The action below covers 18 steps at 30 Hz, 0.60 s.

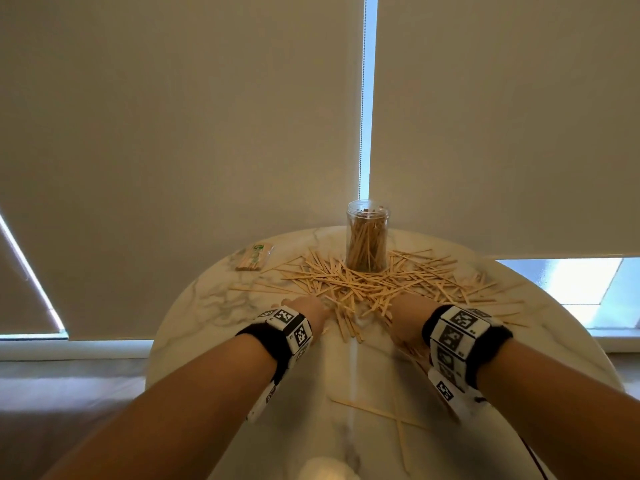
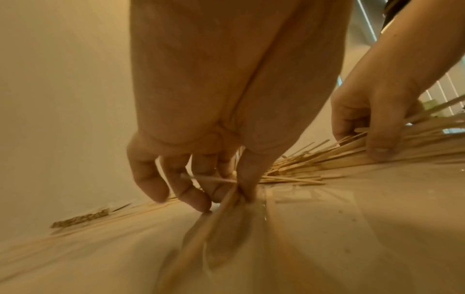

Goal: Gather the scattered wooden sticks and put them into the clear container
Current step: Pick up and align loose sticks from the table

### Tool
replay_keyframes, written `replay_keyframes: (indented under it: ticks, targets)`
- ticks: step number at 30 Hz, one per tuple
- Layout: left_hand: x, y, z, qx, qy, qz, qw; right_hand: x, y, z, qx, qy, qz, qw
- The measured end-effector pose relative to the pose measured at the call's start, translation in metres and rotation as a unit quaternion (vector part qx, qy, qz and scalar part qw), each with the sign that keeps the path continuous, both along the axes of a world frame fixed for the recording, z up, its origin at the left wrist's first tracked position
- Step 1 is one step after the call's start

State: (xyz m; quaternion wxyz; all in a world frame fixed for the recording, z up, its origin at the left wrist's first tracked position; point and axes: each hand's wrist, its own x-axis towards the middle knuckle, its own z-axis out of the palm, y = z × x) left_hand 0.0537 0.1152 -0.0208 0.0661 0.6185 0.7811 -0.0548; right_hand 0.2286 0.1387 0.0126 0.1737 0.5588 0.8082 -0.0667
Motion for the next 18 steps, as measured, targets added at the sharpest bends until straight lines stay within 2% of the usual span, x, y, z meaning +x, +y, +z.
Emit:
replay_keyframes:
  ticks: [2,5,11,13,18]
  targets:
    - [0.002,-0.002,0.001,0.013,-0.011,0.007,1.000,0.006,-0.004,0.006,-0.004,0.023,-0.006,1.000]
    - [-0.005,-0.001,0.005,0.043,-0.087,0.043,0.994,0.019,-0.006,0.014,-0.013,0.079,-0.022,0.997]
    - [-0.014,0.002,0.022,0.160,-0.258,0.085,0.949,0.033,-0.002,0.020,-0.072,0.235,-0.117,0.962]
    - [-0.009,0.002,0.027,0.180,-0.289,0.088,0.936,0.036,-0.001,0.023,-0.064,0.251,-0.111,0.959]
    - [0.003,0.010,0.023,0.144,-0.388,0.105,0.904,0.037,-0.003,0.028,-0.031,0.252,-0.085,0.963]
